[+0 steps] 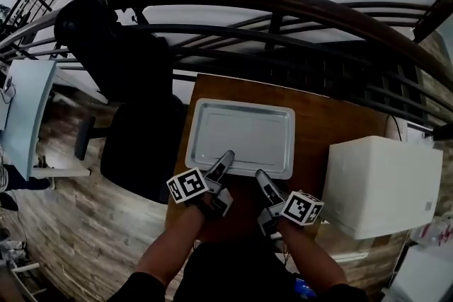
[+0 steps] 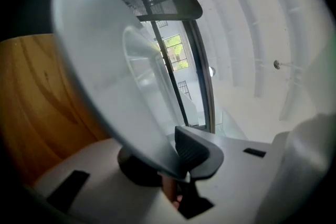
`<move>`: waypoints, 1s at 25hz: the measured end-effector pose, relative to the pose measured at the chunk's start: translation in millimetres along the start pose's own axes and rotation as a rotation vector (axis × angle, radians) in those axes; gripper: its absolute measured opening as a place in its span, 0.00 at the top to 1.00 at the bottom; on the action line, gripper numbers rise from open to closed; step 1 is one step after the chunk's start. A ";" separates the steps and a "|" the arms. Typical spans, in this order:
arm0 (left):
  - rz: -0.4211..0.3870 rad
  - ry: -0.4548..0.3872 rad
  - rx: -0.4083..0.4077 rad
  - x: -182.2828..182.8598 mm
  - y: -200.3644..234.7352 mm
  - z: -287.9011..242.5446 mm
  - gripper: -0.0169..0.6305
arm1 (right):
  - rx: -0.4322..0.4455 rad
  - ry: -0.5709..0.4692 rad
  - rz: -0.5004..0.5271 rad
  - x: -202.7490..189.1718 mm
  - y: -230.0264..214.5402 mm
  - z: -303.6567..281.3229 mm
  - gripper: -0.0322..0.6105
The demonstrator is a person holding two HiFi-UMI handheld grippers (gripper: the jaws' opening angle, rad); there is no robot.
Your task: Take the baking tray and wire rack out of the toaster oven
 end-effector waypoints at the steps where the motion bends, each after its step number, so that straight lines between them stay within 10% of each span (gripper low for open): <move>1: 0.005 0.008 0.010 3.6 1.4 -8.4 0.86 | -0.016 0.002 -0.008 4.2 -1.0 -7.0 0.71; 25: -0.014 0.130 0.062 43.0 9.9 -113.0 0.84 | -0.109 -0.058 -0.103 52.3 -22.9 -83.2 0.73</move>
Point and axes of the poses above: the fingertips, and each gripper's own axes: z backward along the fingers, y to its left, x out of its top, the point moved 9 cm from there along z, backward along the fingers, and after that the axes turned 14 degrees about -y, right-handed, at the moved point
